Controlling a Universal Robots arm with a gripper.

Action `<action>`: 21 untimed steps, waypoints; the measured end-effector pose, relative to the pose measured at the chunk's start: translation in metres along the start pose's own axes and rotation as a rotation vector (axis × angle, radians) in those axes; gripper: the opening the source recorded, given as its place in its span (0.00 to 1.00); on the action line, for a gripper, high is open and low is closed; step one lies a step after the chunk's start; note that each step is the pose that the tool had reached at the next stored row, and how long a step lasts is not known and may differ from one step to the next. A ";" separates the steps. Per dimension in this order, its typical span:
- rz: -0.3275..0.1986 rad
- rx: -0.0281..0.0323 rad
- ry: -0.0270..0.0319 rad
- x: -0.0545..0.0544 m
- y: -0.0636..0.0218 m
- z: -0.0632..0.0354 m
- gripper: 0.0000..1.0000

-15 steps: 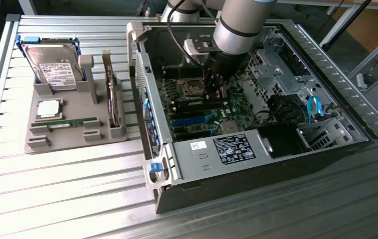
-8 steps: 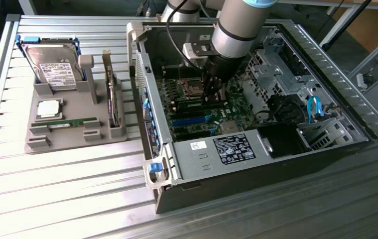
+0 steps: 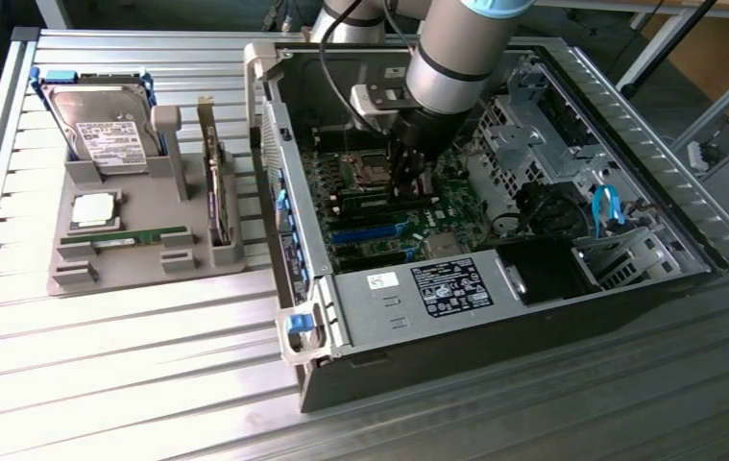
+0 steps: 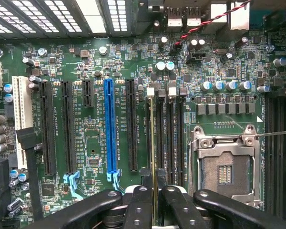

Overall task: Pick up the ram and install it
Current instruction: 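Insert the ram into the slot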

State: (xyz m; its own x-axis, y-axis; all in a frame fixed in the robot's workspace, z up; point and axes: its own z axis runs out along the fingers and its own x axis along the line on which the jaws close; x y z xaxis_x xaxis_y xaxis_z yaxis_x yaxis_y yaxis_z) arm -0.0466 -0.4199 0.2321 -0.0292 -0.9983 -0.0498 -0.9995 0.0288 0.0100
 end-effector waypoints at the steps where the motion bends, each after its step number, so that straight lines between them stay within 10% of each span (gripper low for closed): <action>1: 0.000 0.0000 0.0000 0.000 0.0000 0.0000 0.13; 4: 0.000 0.0000 0.0000 0.000 0.0000 0.0000 0.33; 9: 0.000 0.0002 0.0048 -0.003 0.0004 -0.0155 0.33; 10: 0.000 0.0005 0.0160 -0.005 0.0005 -0.0173 0.12; 12: 0.000 0.0008 0.0267 -0.006 -0.0015 -0.0219 0.09; 21: -0.001 -0.0027 0.0353 -0.007 -0.0209 -0.0219 0.09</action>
State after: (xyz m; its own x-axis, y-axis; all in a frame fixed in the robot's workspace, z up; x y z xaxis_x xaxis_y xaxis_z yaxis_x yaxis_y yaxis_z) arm -0.0254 -0.4150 0.2542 -0.0282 -0.9995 -0.0145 -0.9995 0.0280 0.0127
